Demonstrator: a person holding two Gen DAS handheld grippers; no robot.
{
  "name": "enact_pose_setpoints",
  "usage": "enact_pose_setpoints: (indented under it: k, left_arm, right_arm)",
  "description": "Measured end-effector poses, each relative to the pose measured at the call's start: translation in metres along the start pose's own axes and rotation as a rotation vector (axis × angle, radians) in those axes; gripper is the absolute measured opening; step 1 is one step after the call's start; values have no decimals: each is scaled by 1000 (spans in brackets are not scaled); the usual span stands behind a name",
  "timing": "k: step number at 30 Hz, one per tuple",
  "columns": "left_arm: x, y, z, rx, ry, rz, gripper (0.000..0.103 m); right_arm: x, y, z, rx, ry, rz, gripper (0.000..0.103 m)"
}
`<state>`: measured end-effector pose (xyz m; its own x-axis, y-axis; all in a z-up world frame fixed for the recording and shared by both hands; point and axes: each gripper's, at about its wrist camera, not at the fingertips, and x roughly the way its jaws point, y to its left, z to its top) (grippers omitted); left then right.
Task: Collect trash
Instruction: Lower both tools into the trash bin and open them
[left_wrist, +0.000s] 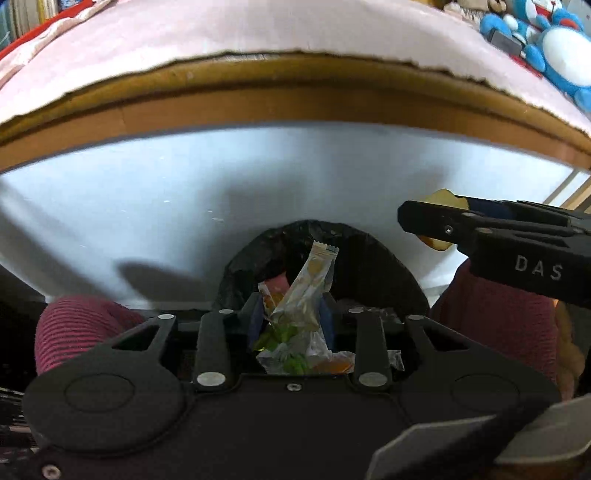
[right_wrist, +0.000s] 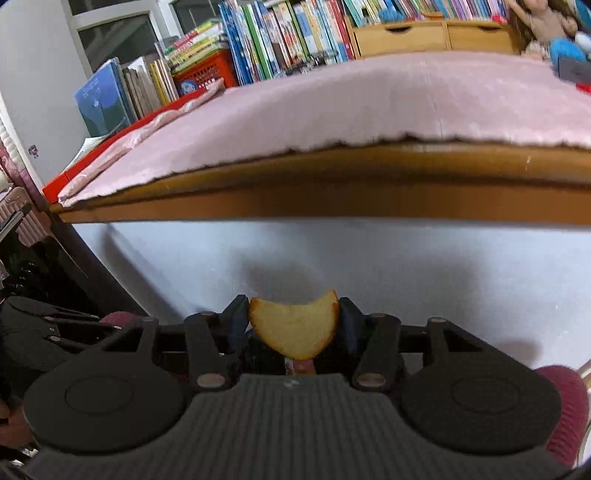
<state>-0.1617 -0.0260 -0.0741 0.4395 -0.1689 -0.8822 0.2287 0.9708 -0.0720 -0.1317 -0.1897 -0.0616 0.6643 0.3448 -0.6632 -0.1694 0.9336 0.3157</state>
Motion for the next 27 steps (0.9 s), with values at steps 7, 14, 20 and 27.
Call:
enact_pose_setpoints:
  k: [7,14,20,27]
  left_arm:
    - [29,-5,2,3,46,12,31]
    - [41,-5,1,5,62,27,32]
    - [43,-5,1,-1,67,38,34]
    - [48,-5,0,-5,75,43,41]
  right_arm:
    - [30,-5,-9,25,66,-14,58]
    - [49,-7,-17,64,110,-13,60]
    - [50,-11,-19,74,110,-15,61]
    - [48,-13,-19,77,111,-18,64]
